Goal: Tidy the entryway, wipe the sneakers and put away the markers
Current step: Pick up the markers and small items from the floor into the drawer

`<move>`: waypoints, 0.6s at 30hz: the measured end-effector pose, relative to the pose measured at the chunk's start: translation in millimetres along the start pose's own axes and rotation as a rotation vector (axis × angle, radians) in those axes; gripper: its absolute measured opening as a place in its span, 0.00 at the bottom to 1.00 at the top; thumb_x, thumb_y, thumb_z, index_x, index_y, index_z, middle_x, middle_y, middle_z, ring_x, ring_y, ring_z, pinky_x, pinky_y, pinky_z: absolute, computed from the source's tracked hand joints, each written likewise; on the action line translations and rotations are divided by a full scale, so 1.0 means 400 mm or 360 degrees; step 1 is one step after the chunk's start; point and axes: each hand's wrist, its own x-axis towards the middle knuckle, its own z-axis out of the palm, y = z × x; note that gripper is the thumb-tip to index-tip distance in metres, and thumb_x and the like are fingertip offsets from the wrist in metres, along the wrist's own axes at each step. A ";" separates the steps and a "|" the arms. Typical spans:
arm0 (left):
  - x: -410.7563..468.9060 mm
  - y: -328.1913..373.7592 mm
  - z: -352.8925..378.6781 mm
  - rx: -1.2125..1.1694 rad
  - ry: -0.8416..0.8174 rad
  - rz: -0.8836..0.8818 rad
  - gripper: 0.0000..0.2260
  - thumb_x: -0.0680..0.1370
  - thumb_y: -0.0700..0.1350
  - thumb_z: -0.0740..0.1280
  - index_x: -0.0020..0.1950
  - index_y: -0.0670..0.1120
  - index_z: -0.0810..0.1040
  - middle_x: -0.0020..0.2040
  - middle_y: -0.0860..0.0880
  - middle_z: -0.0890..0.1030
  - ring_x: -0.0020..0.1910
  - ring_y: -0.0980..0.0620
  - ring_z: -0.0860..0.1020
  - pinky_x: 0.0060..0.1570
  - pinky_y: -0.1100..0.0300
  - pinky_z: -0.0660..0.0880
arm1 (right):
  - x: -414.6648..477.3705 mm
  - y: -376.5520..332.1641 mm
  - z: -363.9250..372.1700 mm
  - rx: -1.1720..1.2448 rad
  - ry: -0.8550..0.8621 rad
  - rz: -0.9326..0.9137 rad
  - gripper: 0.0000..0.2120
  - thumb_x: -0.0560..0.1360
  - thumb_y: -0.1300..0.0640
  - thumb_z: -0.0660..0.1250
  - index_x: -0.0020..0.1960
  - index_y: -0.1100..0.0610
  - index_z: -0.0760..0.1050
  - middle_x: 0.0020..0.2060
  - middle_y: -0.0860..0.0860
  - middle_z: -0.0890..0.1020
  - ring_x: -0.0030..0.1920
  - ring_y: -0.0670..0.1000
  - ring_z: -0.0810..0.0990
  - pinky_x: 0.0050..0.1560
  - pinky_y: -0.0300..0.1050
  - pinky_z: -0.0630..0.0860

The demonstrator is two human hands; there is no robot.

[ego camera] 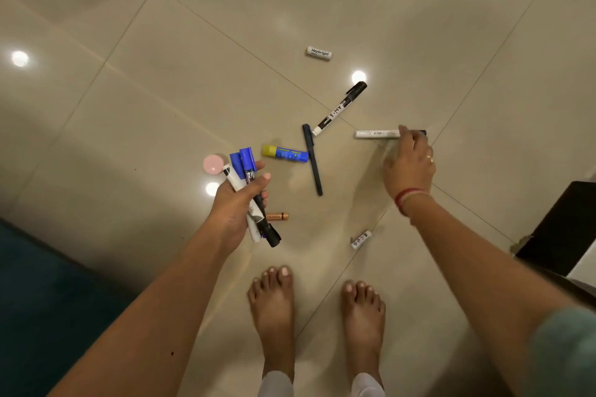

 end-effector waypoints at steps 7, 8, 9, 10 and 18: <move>0.009 0.003 -0.003 -0.0142 -0.0037 -0.0063 0.13 0.68 0.47 0.73 0.51 0.50 0.77 0.33 0.55 0.74 0.30 0.56 0.71 0.33 0.63 0.72 | 0.092 0.043 -0.006 -0.0582 -0.0030 -0.0232 0.09 0.77 0.64 0.56 0.55 0.60 0.69 0.51 0.59 0.74 0.52 0.61 0.71 0.51 0.54 0.64; 0.004 0.007 -0.004 -0.0161 -0.0020 -0.0064 0.12 0.68 0.48 0.73 0.50 0.51 0.77 0.34 0.55 0.73 0.30 0.56 0.71 0.33 0.63 0.71 | 0.080 0.031 -0.016 -0.0484 -0.0028 -0.0236 0.08 0.78 0.61 0.56 0.55 0.59 0.70 0.50 0.58 0.75 0.52 0.60 0.71 0.52 0.54 0.64; -0.004 0.012 -0.004 -0.0179 -0.0001 -0.0066 0.12 0.68 0.49 0.73 0.49 0.51 0.76 0.34 0.55 0.72 0.30 0.56 0.71 0.33 0.63 0.71 | 0.054 0.011 -0.030 -0.0263 -0.0053 -0.0216 0.07 0.78 0.58 0.56 0.54 0.58 0.70 0.49 0.58 0.76 0.50 0.60 0.72 0.52 0.53 0.65; -0.015 0.018 -0.003 -0.0195 0.0020 -0.0075 0.13 0.67 0.50 0.73 0.49 0.50 0.76 0.34 0.54 0.72 0.30 0.56 0.71 0.33 0.63 0.71 | 0.016 -0.018 -0.049 0.0055 -0.0103 -0.0182 0.07 0.78 0.57 0.58 0.54 0.56 0.70 0.46 0.57 0.77 0.48 0.59 0.73 0.49 0.51 0.67; -0.112 0.048 -0.005 -0.0397 0.0003 -0.0027 0.17 0.66 0.52 0.73 0.50 0.47 0.74 0.34 0.53 0.72 0.31 0.55 0.72 0.35 0.62 0.72 | -0.442 -0.317 -0.133 0.1079 -0.0336 -0.0410 0.12 0.78 0.57 0.54 0.57 0.57 0.72 0.48 0.51 0.72 0.46 0.46 0.71 0.49 0.37 0.69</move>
